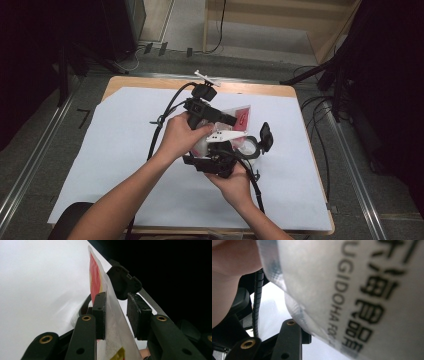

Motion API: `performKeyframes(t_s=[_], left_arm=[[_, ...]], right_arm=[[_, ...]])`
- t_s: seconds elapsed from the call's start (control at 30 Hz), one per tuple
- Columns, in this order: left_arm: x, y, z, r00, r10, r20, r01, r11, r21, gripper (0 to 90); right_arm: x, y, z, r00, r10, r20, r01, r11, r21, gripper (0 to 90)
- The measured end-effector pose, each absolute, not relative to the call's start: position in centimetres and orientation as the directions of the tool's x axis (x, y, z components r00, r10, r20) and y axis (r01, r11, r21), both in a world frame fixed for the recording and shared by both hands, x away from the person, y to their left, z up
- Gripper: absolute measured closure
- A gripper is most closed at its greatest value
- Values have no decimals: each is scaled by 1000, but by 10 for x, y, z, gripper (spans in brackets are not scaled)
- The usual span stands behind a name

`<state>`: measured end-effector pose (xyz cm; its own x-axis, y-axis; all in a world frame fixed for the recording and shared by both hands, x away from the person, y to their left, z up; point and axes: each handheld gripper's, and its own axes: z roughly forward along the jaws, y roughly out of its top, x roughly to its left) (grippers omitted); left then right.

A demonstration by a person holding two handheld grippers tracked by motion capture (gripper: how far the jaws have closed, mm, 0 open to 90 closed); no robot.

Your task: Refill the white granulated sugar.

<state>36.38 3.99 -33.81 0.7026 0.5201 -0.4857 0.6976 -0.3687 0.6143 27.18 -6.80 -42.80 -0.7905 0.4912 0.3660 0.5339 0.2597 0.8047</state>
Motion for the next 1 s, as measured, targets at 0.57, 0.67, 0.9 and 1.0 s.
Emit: performKeyframes(t_s=[0.57,0.67,0.9,1.0], left_arm=[[364,37,-337,697,523,-491,704,-369,607,693],[363,38,-337,696,523,-492,705,-368,606,693],[364,38,-337,683,520,-512,720,-361,593,691],[364,38,-337,685,522,-508,717,-361,596,691]], right_arm=[[272,-70,-426,-787,489,376,544,263,797,642],[272,-70,-426,-787,490,374,544,265,796,642],[271,-70,-425,-786,490,377,547,265,794,641],[271,-70,-425,-787,489,376,545,267,794,642]])
